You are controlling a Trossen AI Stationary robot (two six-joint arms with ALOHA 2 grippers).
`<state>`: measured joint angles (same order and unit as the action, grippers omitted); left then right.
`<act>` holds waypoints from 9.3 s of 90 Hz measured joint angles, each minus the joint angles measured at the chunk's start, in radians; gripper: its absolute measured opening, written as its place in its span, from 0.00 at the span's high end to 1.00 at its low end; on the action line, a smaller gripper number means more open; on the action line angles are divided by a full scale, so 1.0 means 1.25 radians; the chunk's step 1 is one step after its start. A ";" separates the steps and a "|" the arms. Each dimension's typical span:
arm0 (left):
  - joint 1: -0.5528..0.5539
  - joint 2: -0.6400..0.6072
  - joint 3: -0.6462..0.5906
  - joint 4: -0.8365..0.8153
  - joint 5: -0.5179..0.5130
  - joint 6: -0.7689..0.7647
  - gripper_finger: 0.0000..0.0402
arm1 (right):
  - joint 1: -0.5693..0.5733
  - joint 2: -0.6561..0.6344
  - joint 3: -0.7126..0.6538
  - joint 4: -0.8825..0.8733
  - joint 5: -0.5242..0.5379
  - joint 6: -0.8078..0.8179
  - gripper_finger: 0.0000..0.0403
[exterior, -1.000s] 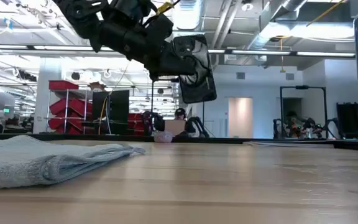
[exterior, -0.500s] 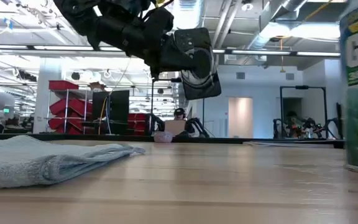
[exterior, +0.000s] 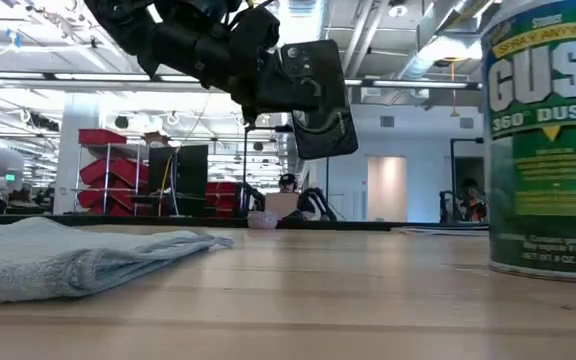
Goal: Apply microfiber cloth
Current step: Spray the back of the cellphone with the cleaning bottle, then wipe the back of the cellphone with a gray microfiber cloth
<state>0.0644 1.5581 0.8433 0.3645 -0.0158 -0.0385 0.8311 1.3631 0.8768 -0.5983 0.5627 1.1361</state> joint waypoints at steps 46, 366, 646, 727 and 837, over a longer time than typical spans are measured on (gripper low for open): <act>0.050 -0.001 0.094 -0.130 -0.105 0.034 0.99 | -0.152 -0.183 0.001 -0.011 0.052 -0.273 1.00; -0.281 0.061 0.251 -0.504 -0.640 -0.437 0.99 | -0.349 0.209 0.630 -0.513 -0.335 -0.579 1.00; -0.391 0.041 0.251 -0.709 -0.763 -0.720 0.99 | -0.347 0.240 0.621 -0.437 -0.364 -0.623 1.00; -0.500 -0.082 0.251 -1.241 -0.942 -0.975 0.99 | -0.415 0.253 0.673 -0.140 -0.408 -0.916 1.00; -0.424 -0.526 -0.227 -0.567 -0.812 -0.408 0.99 | -0.628 0.530 0.550 0.298 -0.896 -1.038 1.00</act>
<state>-0.4659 0.9011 0.5599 -0.3440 -1.0303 -0.5489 0.0456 2.0255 1.5639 -0.2258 -0.5579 -0.1617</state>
